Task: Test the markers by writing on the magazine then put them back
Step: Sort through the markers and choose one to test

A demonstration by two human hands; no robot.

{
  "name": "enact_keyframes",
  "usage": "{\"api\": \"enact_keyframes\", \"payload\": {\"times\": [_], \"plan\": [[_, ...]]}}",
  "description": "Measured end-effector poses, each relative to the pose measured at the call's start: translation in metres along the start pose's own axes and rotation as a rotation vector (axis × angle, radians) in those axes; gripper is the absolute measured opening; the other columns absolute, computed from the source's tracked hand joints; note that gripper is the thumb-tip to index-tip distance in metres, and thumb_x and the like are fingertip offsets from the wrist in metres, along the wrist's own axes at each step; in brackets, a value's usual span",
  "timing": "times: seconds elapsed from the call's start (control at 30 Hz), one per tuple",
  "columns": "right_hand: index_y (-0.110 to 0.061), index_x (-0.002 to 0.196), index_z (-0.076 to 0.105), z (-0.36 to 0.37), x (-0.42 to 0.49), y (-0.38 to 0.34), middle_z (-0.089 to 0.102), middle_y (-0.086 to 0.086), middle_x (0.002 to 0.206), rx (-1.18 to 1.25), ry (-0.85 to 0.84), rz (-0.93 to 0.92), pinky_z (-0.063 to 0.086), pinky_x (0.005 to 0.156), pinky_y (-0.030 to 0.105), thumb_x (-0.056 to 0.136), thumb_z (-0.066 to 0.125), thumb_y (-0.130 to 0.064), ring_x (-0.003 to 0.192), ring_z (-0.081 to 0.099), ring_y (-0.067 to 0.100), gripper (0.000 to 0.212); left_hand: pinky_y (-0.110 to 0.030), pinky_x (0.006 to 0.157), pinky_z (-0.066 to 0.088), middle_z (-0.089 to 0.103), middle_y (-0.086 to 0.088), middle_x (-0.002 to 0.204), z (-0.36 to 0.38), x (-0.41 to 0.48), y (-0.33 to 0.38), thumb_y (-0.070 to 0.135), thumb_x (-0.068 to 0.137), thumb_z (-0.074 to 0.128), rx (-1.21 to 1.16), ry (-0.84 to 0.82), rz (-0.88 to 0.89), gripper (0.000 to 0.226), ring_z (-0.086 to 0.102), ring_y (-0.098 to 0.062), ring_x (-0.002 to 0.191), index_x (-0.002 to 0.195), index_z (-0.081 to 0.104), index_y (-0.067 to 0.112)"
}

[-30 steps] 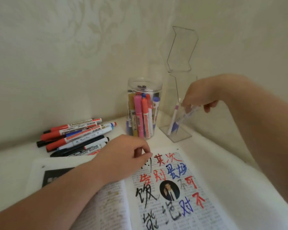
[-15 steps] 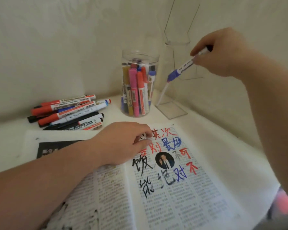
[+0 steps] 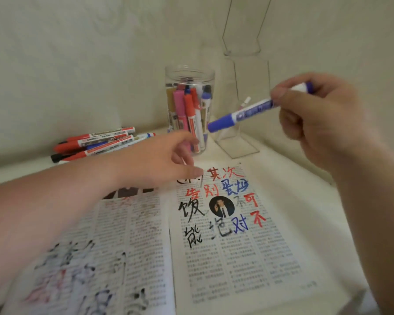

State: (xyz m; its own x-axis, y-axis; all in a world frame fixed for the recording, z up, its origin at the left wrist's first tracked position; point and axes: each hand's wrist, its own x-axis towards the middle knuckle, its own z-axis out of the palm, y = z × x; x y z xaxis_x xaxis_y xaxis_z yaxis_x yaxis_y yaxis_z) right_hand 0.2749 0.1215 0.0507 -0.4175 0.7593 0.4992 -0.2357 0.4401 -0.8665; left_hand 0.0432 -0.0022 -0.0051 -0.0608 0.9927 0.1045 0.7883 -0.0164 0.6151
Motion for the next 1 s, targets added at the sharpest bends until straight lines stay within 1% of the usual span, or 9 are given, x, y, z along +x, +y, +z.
{"api": "enact_keyframes", "payload": {"times": [0.1,0.2,0.43,0.53,0.63,0.73,0.8,0.9,1.0], "plan": [[-0.013,0.073,0.068,0.022,-0.013,0.021,0.039,-0.004,0.042,-0.007,-0.135,0.129,0.023,0.042,0.017,0.083,0.075,-0.008,0.036,0.029,0.012,0.014,-0.033,0.090,0.054,0.066,0.014,0.110,0.005,-0.005,0.005,0.066,0.072,0.069,-0.187,0.068,0.064,0.067,0.065,-0.003,0.103,0.130,0.054,0.036],[-0.020,0.076,0.068,0.046,-0.027,0.037,0.043,-0.003,0.046,-0.022,-0.159,0.209,0.027,0.043,0.021,0.092,0.072,-0.010,0.040,0.032,0.014,0.019,-0.042,0.079,0.056,0.068,0.010,0.090,0.022,-0.010,0.006,0.046,0.096,0.058,-0.196,0.107,0.125,0.025,0.067,-0.011,0.082,0.113,0.062,0.028],[-0.014,0.092,0.066,0.071,-0.049,0.056,0.047,0.011,0.063,0.109,-0.236,0.351,0.029,0.044,0.024,0.096,0.066,-0.013,0.052,0.041,0.018,0.003,-0.024,0.079,0.048,0.064,0.016,0.093,0.028,-0.017,-0.005,0.039,0.104,0.042,-0.090,0.128,0.160,0.017,0.061,0.000,0.088,0.117,0.051,0.033],[-0.014,0.094,0.063,0.072,-0.052,0.054,0.050,0.008,0.062,0.073,-0.224,0.311,0.034,0.045,0.023,0.093,0.066,-0.022,0.053,0.043,0.019,0.009,-0.009,0.067,0.041,0.062,0.030,0.079,0.029,-0.015,-0.003,0.039,0.104,0.045,-0.110,0.156,0.194,0.017,0.059,0.010,0.077,0.119,0.053,0.037],[-0.015,0.090,0.061,0.071,-0.052,0.051,0.048,0.006,0.058,0.095,-0.163,0.270,0.033,0.047,0.026,0.090,0.069,-0.029,0.053,0.040,0.019,0.017,-0.023,0.060,0.039,0.054,0.014,0.062,0.027,-0.014,-0.004,0.051,0.102,0.048,-0.217,0.138,0.209,0.029,0.050,-0.004,0.057,0.122,0.056,0.032],[-0.022,0.067,0.055,0.064,-0.048,0.047,0.039,0.002,0.051,0.133,-0.026,0.214,0.028,0.044,0.026,0.090,0.065,-0.024,0.045,0.032,0.017,0.025,-0.045,0.076,0.048,0.058,-0.003,0.087,0.024,-0.016,-0.011,0.059,0.096,0.042,-0.360,0.017,0.160,0.035,0.056,-0.017,0.078,0.121,0.050,0.036],[-0.021,0.060,0.049,0.055,-0.050,0.040,0.036,0.007,0.051,0.124,-0.011,0.251,0.027,0.043,0.023,0.084,0.071,-0.017,0.040,0.030,0.015,0.033,-0.039,0.080,0.045,0.058,-0.001,0.092,0.021,-0.019,-0.015,0.040,0.097,0.044,-0.398,-0.014,0.137,0.026,0.055,-0.018,0.086,0.122,0.048,0.032],[-0.009,0.064,0.062,0.042,-0.068,0.025,0.059,0.016,0.052,0.009,-0.372,0.385,0.037,0.040,0.023,0.073,0.084,-0.026,0.038,0.052,0.027,0.030,-0.036,0.086,0.048,0.059,0.009,0.098,0.019,-0.022,-0.017,0.010,0.083,0.044,-0.286,-0.014,0.116,0.042,0.059,-0.017,0.095,0.120,0.044,0.029],[-0.005,0.086,0.076,0.041,-0.097,0.014,0.070,0.029,0.072,0.078,-0.619,0.554,0.055,0.047,0.032,0.071,0.085,-0.036,0.063,0.072,0.041,0.036,-0.026,0.089,0.051,0.062,0.014,0.107,0.022,-0.026,-0.016,0.000,0.094,0.045,-0.160,-0.018,0.133,0.044,0.061,-0.003,0.102,0.125,0.041,0.031]]}}
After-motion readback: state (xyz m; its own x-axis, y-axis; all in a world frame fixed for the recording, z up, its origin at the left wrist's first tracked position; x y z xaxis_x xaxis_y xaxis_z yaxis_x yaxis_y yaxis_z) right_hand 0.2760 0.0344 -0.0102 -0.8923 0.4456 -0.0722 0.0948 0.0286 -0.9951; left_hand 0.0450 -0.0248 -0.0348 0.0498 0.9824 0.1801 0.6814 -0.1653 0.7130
